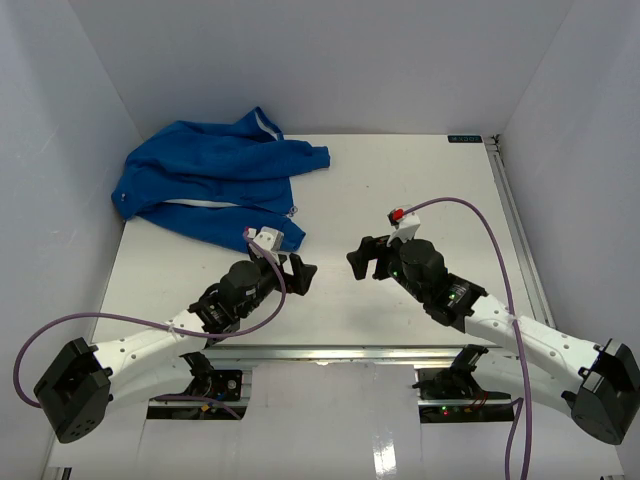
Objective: Zip up the jacket
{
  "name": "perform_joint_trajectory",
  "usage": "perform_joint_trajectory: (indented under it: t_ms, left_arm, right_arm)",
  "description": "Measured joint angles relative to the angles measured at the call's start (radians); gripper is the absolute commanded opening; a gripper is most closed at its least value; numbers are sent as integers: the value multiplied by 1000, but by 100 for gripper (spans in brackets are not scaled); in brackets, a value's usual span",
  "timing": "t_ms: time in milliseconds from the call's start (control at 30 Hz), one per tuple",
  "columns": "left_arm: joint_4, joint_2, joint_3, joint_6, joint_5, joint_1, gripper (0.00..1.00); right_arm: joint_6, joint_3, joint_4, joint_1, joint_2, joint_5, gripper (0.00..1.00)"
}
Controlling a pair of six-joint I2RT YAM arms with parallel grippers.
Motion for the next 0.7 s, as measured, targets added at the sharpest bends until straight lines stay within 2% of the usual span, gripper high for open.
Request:
perform_joint_trajectory:
  t_ms: [200,367,500,600,700]
  left_arm:
    - [-8,11,2,-11,-23,0,98]
    - [-115,95,62,-62,-157,1,98]
    - [-201,105,122,-104,-238,24,98]
    - [-255,112,190,-137,-267,105,98]
    - [-269,153,248,-162,-267,245,97]
  right_arm:
    - [0,-8,0,0,-26,2,90]
    - [-1,-8,0,0,-48,17,90]
    - [-1,-8,0,0,-58,25,90]
    - [-1,-10,0,0,-65,26,90]
    - [3,-17,1,0,-78,32,90]
